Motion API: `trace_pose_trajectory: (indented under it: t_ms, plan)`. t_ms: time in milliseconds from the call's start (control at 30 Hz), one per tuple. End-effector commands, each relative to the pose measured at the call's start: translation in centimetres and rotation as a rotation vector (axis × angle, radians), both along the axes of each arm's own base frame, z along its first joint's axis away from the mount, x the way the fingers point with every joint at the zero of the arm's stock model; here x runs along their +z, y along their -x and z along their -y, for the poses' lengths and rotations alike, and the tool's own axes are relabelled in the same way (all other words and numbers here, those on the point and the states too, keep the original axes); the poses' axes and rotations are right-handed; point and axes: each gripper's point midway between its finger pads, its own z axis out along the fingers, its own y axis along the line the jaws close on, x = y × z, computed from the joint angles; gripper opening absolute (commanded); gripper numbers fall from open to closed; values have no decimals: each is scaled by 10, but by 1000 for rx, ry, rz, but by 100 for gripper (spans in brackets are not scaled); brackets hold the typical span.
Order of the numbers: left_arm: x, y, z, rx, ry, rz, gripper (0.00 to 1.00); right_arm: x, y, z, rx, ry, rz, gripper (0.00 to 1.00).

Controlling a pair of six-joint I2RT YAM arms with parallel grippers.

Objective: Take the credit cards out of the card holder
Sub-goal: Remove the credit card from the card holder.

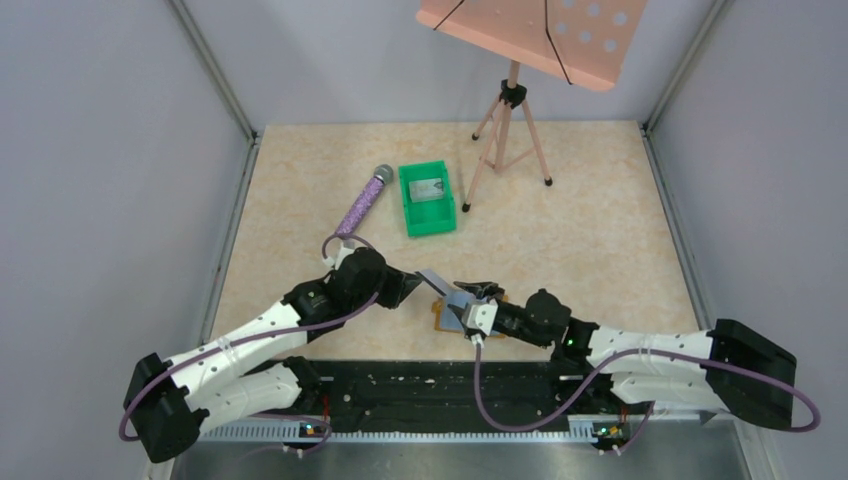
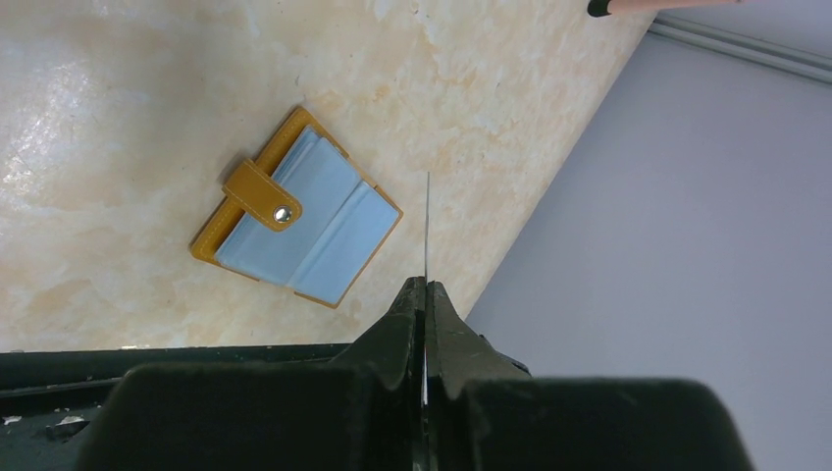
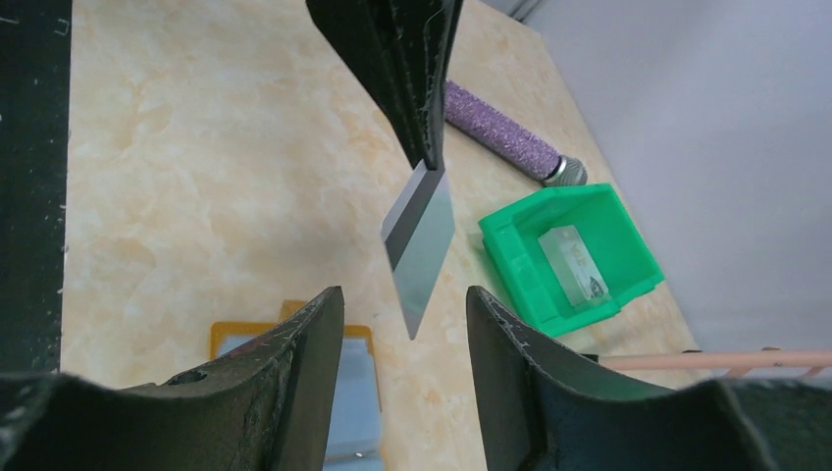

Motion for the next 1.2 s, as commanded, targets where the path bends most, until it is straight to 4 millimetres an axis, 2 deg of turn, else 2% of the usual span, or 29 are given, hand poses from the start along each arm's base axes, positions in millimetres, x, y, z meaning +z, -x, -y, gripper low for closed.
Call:
trace_pose_trajectory:
  t_ms: [0,133,267,333,433,500,533,600,633,733,767,967,1167]
  plan:
    - [15,-8,6,14,47,31,0,8,5,-11,38,-1,5,49]
    - [13,-4,10,-5,63,15,0,13,-7,-15,-14,-35,16,46]
    - [13,-3,13,-18,82,12,0,11,-14,-24,-29,-44,10,36]
    - [14,-3,14,-22,86,14,0,11,-20,-25,-62,-61,2,26]
    - [17,-4,15,-32,89,42,0,14,-26,-21,-114,-97,-21,0]
    - [22,-8,15,-48,74,113,0,18,-28,-17,-144,-131,-72,0]
    - [27,-11,15,-63,67,168,7,22,-30,-16,-171,-158,-113,0]
    - [35,-15,11,-74,37,251,31,27,-40,-10,-275,-205,-240,0]
    - [36,-17,7,-68,15,275,39,24,-43,-7,-319,-203,-306,0]
    - [44,-20,-3,-86,-66,366,66,13,-38,-8,-333,-169,-449,0]
    - [48,-20,-4,-103,-93,398,70,12,-36,-8,-326,-179,-488,0]
    - [67,-16,-6,-259,-249,578,73,23,-40,5,-287,-373,-863,0]
    - [82,-7,8,-438,-302,730,69,40,-40,21,-211,-481,-1076,0]
